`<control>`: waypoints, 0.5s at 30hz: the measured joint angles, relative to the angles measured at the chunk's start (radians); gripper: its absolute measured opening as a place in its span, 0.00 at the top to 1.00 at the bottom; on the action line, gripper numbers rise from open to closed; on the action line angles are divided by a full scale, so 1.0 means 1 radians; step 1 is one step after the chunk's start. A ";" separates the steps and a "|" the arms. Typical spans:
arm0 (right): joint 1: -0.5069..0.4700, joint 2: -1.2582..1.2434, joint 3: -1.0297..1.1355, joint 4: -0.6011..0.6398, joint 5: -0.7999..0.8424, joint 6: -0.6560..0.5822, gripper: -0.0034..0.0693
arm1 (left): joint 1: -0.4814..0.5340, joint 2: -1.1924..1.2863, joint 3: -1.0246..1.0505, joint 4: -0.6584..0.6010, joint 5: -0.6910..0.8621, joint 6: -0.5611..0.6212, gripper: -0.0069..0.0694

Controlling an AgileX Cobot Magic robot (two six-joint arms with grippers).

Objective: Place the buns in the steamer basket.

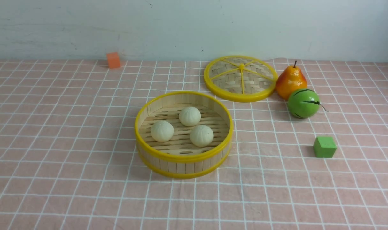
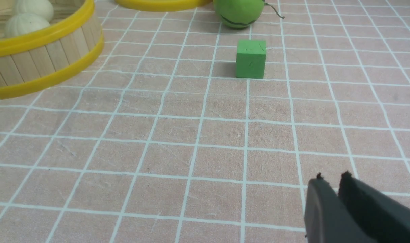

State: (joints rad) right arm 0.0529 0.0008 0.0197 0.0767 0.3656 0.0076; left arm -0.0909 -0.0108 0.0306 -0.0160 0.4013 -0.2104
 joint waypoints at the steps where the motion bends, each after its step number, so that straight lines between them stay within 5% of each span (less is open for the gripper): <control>1: 0.000 0.000 0.000 0.000 0.000 0.000 0.84 | 0.000 0.000 0.000 0.000 0.000 0.000 0.93; 15: 0.000 0.000 0.000 0.000 0.000 0.000 0.82 | 0.000 0.000 0.000 0.000 0.000 0.000 0.93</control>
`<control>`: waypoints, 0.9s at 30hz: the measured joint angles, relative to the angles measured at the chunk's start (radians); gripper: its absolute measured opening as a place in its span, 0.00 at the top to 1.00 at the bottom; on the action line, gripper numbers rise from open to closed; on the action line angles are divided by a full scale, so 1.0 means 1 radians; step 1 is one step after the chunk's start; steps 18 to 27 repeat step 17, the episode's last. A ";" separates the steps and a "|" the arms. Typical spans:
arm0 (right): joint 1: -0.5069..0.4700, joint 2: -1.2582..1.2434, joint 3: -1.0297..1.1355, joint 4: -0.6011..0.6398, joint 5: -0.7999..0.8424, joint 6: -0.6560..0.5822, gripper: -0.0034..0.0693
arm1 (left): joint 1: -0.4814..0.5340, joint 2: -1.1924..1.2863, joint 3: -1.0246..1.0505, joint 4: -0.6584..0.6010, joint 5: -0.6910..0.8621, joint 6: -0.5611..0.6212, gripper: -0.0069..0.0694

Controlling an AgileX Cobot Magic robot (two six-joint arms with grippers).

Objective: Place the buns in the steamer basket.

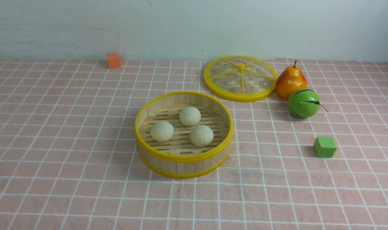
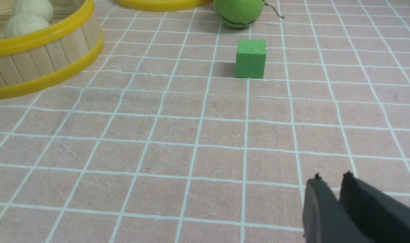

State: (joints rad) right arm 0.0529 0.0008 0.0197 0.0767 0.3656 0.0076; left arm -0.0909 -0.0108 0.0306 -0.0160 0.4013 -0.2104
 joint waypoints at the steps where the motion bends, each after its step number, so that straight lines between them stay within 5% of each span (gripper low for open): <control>1: 0.000 0.000 0.000 0.000 0.000 0.000 0.82 | 0.000 0.000 0.000 0.000 0.000 0.000 0.93; 27: 0.000 0.000 0.000 0.000 0.000 -0.008 0.79 | 0.000 0.000 0.000 0.000 0.000 0.000 0.92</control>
